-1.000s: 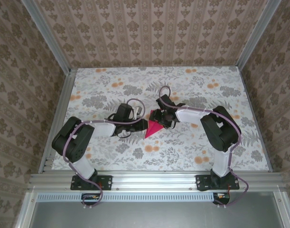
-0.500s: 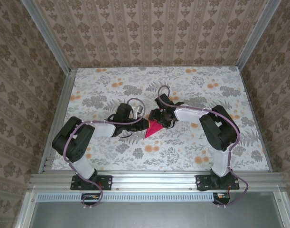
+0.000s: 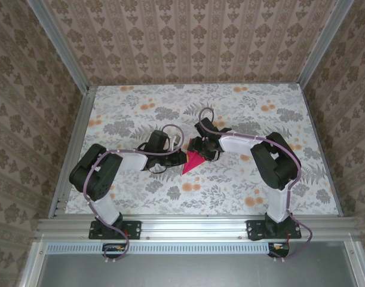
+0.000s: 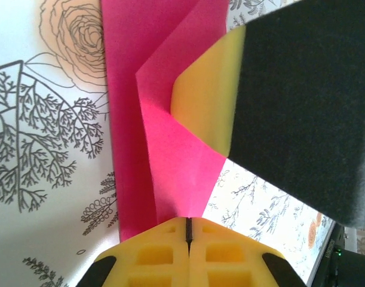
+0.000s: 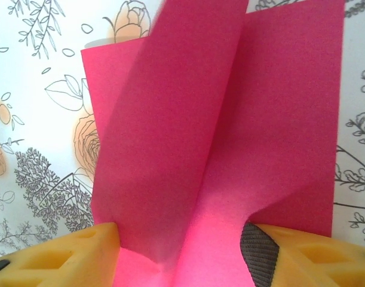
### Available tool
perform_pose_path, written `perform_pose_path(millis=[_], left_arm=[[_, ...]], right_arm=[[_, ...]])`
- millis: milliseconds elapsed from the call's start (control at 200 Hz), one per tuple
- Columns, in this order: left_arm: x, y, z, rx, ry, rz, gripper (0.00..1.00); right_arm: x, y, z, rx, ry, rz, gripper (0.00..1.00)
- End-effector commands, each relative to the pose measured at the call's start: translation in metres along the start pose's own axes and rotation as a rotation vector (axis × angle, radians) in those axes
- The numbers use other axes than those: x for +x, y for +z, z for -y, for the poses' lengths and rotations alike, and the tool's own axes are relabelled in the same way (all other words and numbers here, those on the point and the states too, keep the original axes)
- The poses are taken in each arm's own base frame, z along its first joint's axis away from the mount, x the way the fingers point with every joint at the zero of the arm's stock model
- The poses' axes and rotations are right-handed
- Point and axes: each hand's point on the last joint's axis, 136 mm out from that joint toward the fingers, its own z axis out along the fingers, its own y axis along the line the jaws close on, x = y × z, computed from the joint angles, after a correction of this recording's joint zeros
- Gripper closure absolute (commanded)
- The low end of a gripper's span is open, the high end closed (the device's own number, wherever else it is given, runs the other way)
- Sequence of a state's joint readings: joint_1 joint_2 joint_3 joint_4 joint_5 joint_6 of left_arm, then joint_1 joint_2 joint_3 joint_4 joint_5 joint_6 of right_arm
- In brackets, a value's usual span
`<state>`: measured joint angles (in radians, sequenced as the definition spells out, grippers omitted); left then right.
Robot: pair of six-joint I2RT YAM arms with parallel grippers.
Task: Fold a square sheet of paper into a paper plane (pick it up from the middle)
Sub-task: Fourth fold the wing at the center of the table.
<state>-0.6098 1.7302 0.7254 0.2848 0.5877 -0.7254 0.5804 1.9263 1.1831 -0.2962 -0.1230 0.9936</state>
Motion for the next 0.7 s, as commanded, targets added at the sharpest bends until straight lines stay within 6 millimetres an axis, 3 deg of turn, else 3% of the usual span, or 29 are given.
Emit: perform_pose_path(millis=[0,430,695], left_arm=[[0.003,0.006,-0.011,-0.047,-0.006,-0.021,0.97],[0.005,0.011,-0.018,-0.071,-0.023,-0.044,0.98],[-0.002,0.005,-0.007,-0.04,-0.001,-0.021,0.95]], right_arm=[[0.037,0.031,0.093,0.315,0.042,-0.116,0.41],[0.037,0.034,0.098,0.342,0.034,-0.121,0.42],[0.038,0.035,0.104,0.367,0.048,-0.117,0.45]])
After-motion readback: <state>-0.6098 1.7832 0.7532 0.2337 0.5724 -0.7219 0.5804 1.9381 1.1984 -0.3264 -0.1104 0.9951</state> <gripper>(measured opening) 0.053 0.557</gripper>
